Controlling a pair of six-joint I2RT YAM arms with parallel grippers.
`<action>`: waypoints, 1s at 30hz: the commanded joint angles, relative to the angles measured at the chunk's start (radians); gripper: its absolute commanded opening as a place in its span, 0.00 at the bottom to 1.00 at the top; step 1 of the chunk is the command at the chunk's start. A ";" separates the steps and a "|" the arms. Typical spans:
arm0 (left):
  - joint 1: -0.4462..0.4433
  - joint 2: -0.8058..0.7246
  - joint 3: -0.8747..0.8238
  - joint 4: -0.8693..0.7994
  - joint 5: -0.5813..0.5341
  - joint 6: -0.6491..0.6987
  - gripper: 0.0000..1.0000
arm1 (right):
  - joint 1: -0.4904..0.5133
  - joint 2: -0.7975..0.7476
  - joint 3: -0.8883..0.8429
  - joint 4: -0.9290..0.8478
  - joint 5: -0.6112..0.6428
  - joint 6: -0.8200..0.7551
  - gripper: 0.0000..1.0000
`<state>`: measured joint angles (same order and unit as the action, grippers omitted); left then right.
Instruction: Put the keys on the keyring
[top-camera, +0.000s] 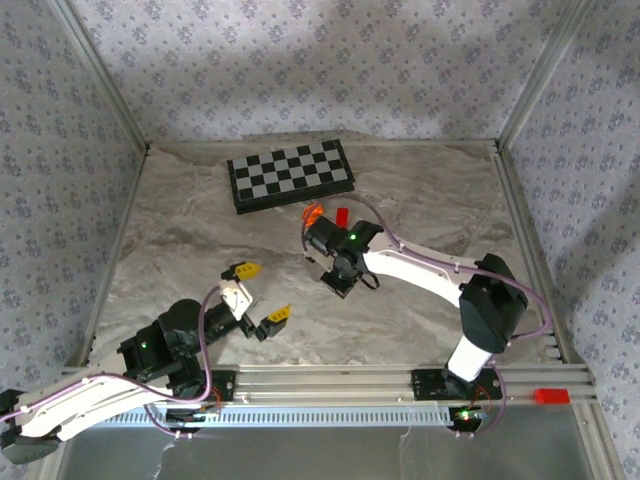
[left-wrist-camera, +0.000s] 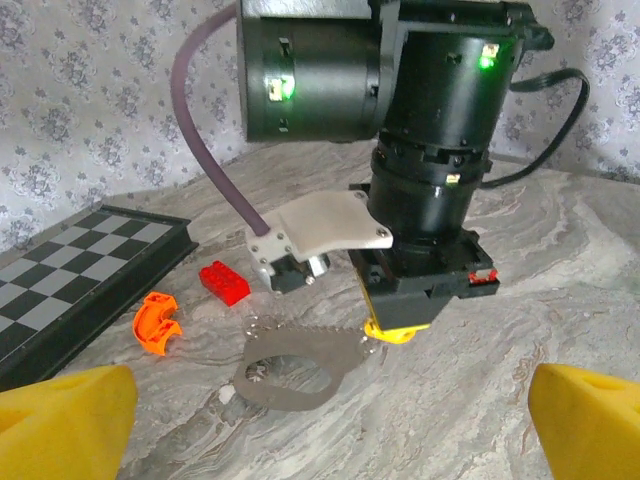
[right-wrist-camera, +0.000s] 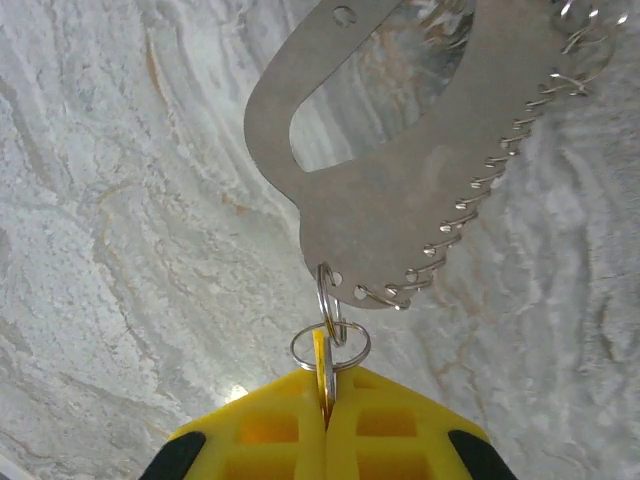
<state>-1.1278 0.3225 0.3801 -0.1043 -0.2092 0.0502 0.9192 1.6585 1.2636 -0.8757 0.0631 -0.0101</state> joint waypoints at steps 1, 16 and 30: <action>-0.001 -0.002 -0.019 0.057 0.020 -0.015 0.99 | 0.010 -0.035 -0.038 0.042 -0.054 0.042 0.00; -0.001 0.007 -0.032 0.068 -0.010 -0.032 0.99 | 0.007 -0.051 -0.209 0.145 -0.144 0.087 0.00; -0.001 0.013 -0.033 0.062 -0.016 -0.045 1.00 | 0.021 -0.074 -0.321 0.190 -0.196 0.136 0.00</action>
<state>-1.1278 0.3367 0.3424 -0.0662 -0.2108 0.0242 0.9321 1.6028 0.9657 -0.6876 -0.1093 0.0986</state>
